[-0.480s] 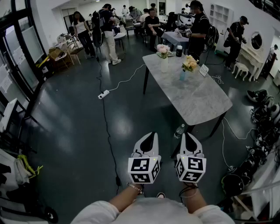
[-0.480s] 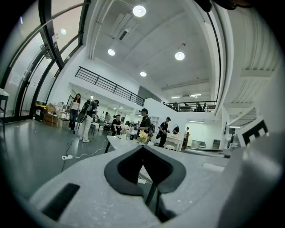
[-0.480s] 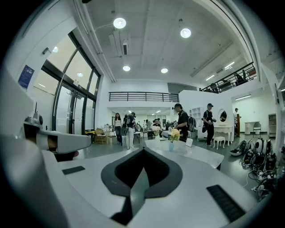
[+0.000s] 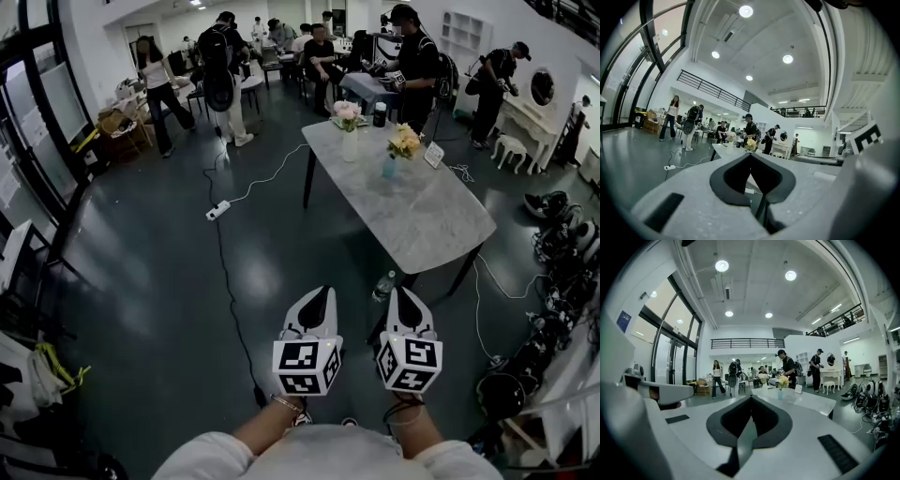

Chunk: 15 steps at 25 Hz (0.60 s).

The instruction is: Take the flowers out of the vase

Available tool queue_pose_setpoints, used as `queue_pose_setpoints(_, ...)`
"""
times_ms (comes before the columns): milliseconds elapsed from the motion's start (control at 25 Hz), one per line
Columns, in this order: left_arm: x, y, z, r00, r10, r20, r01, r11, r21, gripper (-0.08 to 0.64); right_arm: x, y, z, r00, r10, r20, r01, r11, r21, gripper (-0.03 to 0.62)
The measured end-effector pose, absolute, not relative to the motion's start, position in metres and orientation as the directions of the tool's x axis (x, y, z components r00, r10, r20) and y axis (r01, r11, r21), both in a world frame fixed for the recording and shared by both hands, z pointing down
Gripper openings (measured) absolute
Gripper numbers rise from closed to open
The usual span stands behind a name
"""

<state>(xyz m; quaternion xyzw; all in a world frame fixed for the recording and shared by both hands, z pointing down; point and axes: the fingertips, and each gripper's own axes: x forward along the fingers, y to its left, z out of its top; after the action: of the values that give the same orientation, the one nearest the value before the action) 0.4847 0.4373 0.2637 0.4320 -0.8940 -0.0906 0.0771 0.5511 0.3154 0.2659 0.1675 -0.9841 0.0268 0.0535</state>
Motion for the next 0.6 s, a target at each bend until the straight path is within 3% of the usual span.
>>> queue_pose_setpoints(360, 0.441, 0.478, 0.270, -0.629, -0.774, 0.070, -0.750, 0.628, 0.209, 0.009, 0.523, 0.325, 0.267, -0.920, -0.380, 0.100, -0.387, 0.920, -0.064, 0.002)
queue_pose_setpoints(600, 0.425, 0.494, 0.280, -0.635, -0.768, 0.085, -0.738, 0.636, 0.227, 0.009, 0.516, 0.336, 0.287, -0.900, -0.404, 0.162, -0.416, 0.908, -0.045, 0.002)
